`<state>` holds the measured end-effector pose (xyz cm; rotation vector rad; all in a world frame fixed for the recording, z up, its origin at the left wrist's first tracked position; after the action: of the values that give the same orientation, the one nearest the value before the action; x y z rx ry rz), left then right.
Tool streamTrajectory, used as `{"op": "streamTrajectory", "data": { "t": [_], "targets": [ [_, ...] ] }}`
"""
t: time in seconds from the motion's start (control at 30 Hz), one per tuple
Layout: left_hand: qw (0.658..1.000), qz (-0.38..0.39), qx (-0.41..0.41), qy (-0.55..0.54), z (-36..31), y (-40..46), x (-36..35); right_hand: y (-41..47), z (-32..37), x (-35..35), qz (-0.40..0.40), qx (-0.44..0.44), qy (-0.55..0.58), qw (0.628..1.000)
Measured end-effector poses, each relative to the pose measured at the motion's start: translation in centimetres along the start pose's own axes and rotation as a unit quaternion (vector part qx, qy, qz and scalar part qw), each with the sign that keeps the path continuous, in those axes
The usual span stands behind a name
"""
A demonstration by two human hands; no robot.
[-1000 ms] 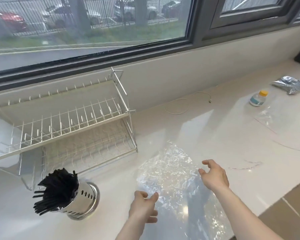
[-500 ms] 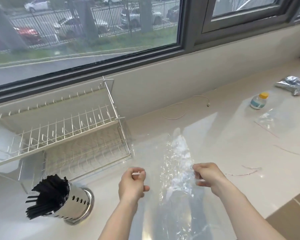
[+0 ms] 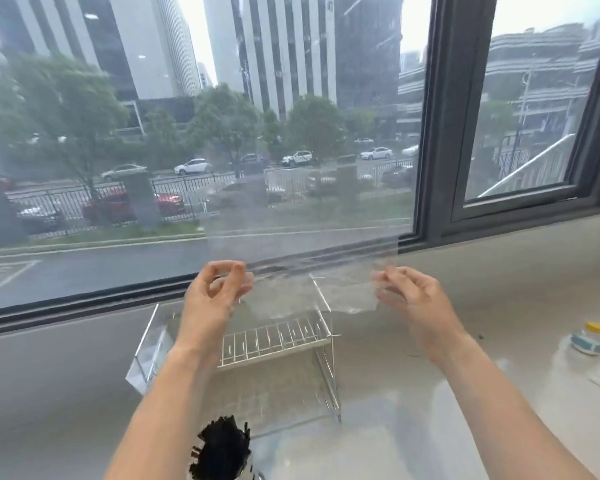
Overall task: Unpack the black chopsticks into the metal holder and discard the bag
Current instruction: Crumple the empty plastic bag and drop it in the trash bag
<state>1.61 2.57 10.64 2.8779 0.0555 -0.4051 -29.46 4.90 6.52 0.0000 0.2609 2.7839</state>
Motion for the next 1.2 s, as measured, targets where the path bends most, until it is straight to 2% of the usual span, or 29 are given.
{"op": "streamTrajectory", "data": {
  "t": [0.13,0.27,0.4,0.53,0.6,0.67,0.8,0.87,1.07,1.2],
  "targets": [
    [0.994,-0.013,-0.073,-0.081,-5.0,-1.5,3.4,-1.7,4.7,-4.3,-0.001,0.067,0.064,0.996],
    [0.982,-0.032,-0.119,-0.145,-6.5,-2.5,6.3,-3.5,6.3,-6.9,-0.025,0.078,0.125,0.989],
    [0.963,-0.034,-0.115,-0.242,-5.9,-2.7,7.9,-5.3,6.2,-9.3,0.005,0.016,0.204,0.979],
    [0.961,-0.058,-0.045,-0.267,-5.0,-3.6,8.9,-7.2,6.6,-11.0,0.061,-0.01,0.243,0.968],
    [0.966,-0.05,-0.005,-0.252,-4.5,-4.0,9.4,-7.8,6.7,-11.3,0.07,0.016,0.162,0.984],
    [0.975,-0.038,0.022,-0.217,-4.0,-4.4,10.0,-7.8,6.5,-11.1,0.039,0.036,0.109,0.993],
    [0.986,-0.036,0.04,-0.156,-3.3,-4.9,10.9,-8.4,5.8,-10.6,0.025,0.006,0.235,0.972],
    [0.992,-0.043,0.043,-0.114,-3.0,-5.2,11.4,-8.9,5.1,-10.4,0.025,-0.027,0.249,0.968],
    [0.997,-0.055,-0.021,0.04,-0.9,-6.1,12.0,-10.5,1.7,-8.3,-0.046,-0.085,0.164,0.982],
    [0.997,-0.029,-0.028,0.071,1.6,-7.3,9.6,-12.0,-1.2,-5.3,-0.089,-0.1,0.125,0.983]
  ]
}}
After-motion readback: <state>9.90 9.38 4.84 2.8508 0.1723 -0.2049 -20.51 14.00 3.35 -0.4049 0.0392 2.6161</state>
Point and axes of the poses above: each hand's wrist, its own y-axis towards the middle knuckle, its own x-axis out of the back of the hand, z = x × y, the point moved 7 cm from there along y, towards the middle knuckle, and after that the axes turned 12 degrees about -y, right-handed, at the moved point
